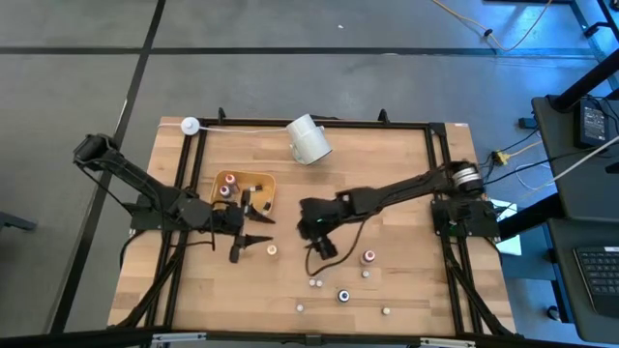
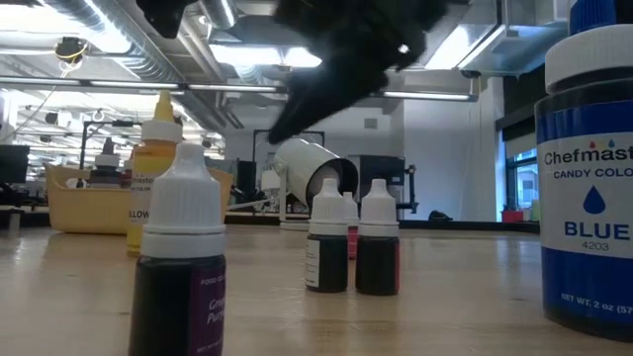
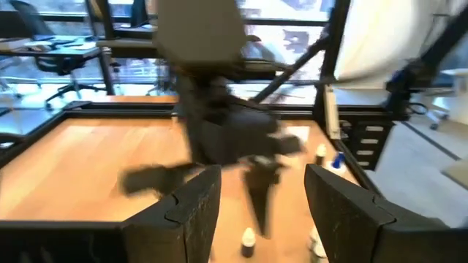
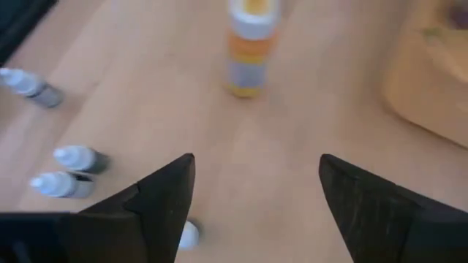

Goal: Pick & Place food coloring
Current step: Put the large yellow food coloring bottle into the bin

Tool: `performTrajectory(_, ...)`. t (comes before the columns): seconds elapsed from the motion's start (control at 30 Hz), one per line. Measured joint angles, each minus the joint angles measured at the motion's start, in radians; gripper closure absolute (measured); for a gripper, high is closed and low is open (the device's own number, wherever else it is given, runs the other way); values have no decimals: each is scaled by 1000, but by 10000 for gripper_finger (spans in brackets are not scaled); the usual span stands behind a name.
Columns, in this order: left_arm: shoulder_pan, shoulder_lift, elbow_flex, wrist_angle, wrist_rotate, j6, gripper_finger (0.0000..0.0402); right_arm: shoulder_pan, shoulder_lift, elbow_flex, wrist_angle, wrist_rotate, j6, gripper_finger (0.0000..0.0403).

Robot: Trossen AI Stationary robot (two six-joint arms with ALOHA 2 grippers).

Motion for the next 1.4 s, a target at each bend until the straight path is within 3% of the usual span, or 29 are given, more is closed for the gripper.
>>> performTrajectory(0.27, -39, 0, 0, 7, 85, 82, 212, 10, -372, -473, 317, 316, 180, 109)
performTrajectory(0.4, -27, 1, 37, -46, 61, 58, 209, 12, -521, -632, 460, 367, 210, 109)
performTrajectory(0.53, -6, 31, 157, -301, 94, -14, 208, -8, -602, -729, 612, 369, 183, 109)
performTrajectory(0.8, 15, 242, 388, -672, 149, -123, 212, -61, -599, -779, 640, 367, 213, 109)
performTrajectory(1.07, 57, 368, 414, -737, 264, -280, 208, -65, -579, -779, 640, 364, 209, 109)
performTrajectory(1.4, 105, 414, 415, -781, 269, -276, 210, -65, -579, -779, 641, 364, 205, 109)
